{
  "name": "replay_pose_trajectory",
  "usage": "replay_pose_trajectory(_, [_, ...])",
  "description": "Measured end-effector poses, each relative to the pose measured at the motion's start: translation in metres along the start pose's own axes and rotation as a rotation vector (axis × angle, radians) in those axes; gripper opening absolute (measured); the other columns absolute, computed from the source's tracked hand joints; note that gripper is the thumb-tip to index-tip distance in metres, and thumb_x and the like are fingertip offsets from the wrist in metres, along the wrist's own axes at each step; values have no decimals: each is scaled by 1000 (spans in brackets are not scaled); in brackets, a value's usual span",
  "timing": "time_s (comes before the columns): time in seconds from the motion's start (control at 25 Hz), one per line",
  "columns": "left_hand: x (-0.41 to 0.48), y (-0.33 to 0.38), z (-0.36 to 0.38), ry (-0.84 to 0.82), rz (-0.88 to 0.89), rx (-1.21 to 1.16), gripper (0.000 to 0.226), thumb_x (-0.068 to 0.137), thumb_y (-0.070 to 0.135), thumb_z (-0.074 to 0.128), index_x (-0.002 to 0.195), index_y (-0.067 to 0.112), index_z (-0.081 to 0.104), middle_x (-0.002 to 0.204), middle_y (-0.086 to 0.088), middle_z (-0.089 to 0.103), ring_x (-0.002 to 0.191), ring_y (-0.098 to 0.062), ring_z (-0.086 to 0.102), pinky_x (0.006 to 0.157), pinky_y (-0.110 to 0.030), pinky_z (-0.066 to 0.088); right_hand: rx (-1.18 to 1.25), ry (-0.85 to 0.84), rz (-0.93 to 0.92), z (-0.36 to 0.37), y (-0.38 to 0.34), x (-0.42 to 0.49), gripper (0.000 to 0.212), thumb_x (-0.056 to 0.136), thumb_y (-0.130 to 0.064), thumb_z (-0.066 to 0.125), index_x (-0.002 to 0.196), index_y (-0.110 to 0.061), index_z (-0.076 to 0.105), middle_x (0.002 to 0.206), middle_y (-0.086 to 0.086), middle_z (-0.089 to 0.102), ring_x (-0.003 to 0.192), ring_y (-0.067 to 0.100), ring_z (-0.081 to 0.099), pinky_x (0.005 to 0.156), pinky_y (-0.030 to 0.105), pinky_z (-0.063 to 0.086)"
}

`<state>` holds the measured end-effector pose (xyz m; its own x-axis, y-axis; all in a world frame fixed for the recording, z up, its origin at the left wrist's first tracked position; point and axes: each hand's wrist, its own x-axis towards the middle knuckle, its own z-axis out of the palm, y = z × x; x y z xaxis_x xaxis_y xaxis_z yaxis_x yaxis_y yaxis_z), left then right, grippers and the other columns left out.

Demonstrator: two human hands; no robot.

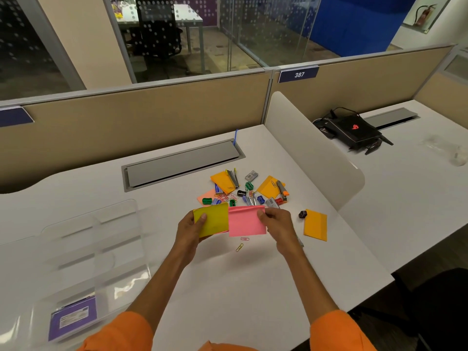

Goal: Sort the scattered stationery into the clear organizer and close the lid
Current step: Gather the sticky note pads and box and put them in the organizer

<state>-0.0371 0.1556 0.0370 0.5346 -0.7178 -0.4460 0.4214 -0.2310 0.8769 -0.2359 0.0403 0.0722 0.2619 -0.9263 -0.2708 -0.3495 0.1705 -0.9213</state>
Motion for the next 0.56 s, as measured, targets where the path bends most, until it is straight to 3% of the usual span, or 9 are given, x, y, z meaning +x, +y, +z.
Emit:
replay_pose_trajectory(0.08, [-2,2,1,-13,-22,-52,32,96,29,53,124,13,55,121,-14,62,106,-31,63,80,-45,58,17,-39,-31,20,-8,2,8,89,-17,65,86,-10,69,87,6,67,79,22,62,55,35,55])
replay_pose_trajectory(0.24, [-8,9,3,-38,-95,-170,34,96,39,50,120,16,56,112,-13,66,103,-31,64,86,-49,55,-71,-14,-98,57,-12,6,15,85,-20,70,93,-8,73,83,0,68,75,16,62,67,31,50])
replay_pose_trajectory(0.4, [-8,7,-1,-90,-7,-75,43,82,26,71,122,15,59,116,-9,67,107,-29,64,82,-44,57,-164,16,-124,79,-12,7,18,80,-24,75,91,-9,72,83,1,69,78,15,63,77,32,53])
replay_pose_trajectory(0.56, [-3,1,-4,-15,25,-40,42,81,13,73,120,14,57,116,-12,66,103,-29,65,80,-42,58,-230,-5,-134,87,-10,6,23,77,-27,78,92,-11,70,84,-1,67,76,11,60,74,27,52])
